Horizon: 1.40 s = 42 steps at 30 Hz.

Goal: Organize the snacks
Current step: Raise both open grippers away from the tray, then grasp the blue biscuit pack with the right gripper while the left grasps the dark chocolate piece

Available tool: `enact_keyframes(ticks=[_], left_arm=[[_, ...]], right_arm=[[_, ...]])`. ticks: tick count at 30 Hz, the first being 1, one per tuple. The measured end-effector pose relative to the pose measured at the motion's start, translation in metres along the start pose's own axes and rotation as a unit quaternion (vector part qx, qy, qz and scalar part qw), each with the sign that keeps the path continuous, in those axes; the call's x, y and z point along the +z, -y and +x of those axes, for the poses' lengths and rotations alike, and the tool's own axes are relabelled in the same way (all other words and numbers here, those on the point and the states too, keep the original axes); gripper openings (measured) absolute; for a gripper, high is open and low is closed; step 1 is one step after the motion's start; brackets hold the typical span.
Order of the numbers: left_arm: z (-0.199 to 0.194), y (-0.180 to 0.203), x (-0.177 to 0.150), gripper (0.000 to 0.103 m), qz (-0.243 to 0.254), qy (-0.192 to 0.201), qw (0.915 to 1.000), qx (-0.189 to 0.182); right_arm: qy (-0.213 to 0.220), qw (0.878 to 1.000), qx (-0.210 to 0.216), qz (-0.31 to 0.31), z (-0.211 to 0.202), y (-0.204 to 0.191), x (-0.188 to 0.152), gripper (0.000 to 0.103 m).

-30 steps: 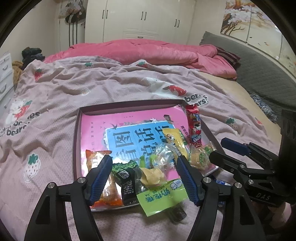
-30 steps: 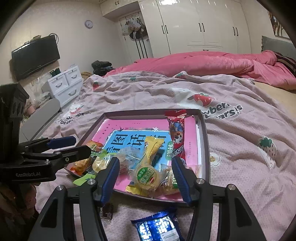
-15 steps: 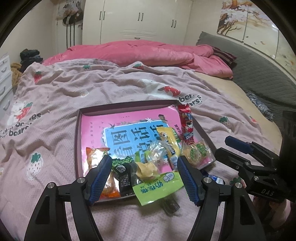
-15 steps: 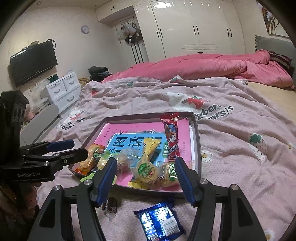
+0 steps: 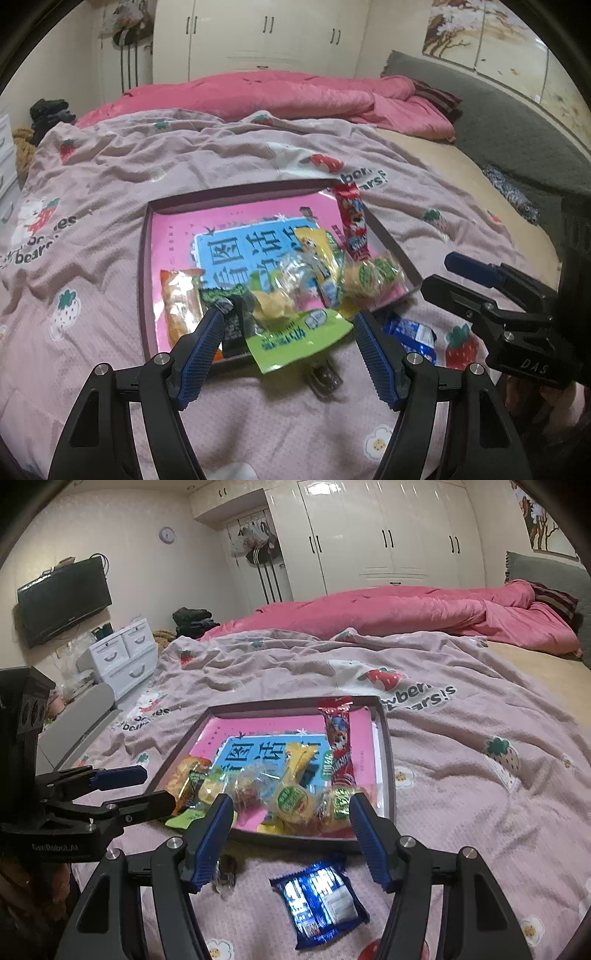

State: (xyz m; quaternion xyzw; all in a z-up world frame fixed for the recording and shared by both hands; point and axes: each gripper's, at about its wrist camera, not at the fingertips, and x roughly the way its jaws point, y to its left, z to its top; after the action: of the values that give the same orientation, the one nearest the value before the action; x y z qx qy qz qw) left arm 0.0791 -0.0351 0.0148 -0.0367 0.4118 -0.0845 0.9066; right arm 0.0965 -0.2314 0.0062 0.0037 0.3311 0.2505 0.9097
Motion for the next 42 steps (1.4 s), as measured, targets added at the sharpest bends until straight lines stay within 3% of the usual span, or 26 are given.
enact_keyframes(ticks=[13, 30, 42], left_arm=[[-0.001, 0.01, -0.011, 0.075, 0.01, -0.022, 0.9997, -0.006], [0.005, 0.019, -0.027, 0.075, 0.009, -0.059, 0.9979, -0.027], [0.041, 0.015, -0.043, 0.075, -0.005, -0.108, 0.9936, -0.033]], right_arm=[[-0.02, 1.0, -0.004, 0.001, -0.008, -0.002, -0.01, 0.065], [-0.059, 0.997, -0.032, -0.047, -0.004, -0.018, -0.026, 0.065], [-0.147, 0.987, -0.05, -0.052, 0.037, -0.007, -0.044, 0.065]])
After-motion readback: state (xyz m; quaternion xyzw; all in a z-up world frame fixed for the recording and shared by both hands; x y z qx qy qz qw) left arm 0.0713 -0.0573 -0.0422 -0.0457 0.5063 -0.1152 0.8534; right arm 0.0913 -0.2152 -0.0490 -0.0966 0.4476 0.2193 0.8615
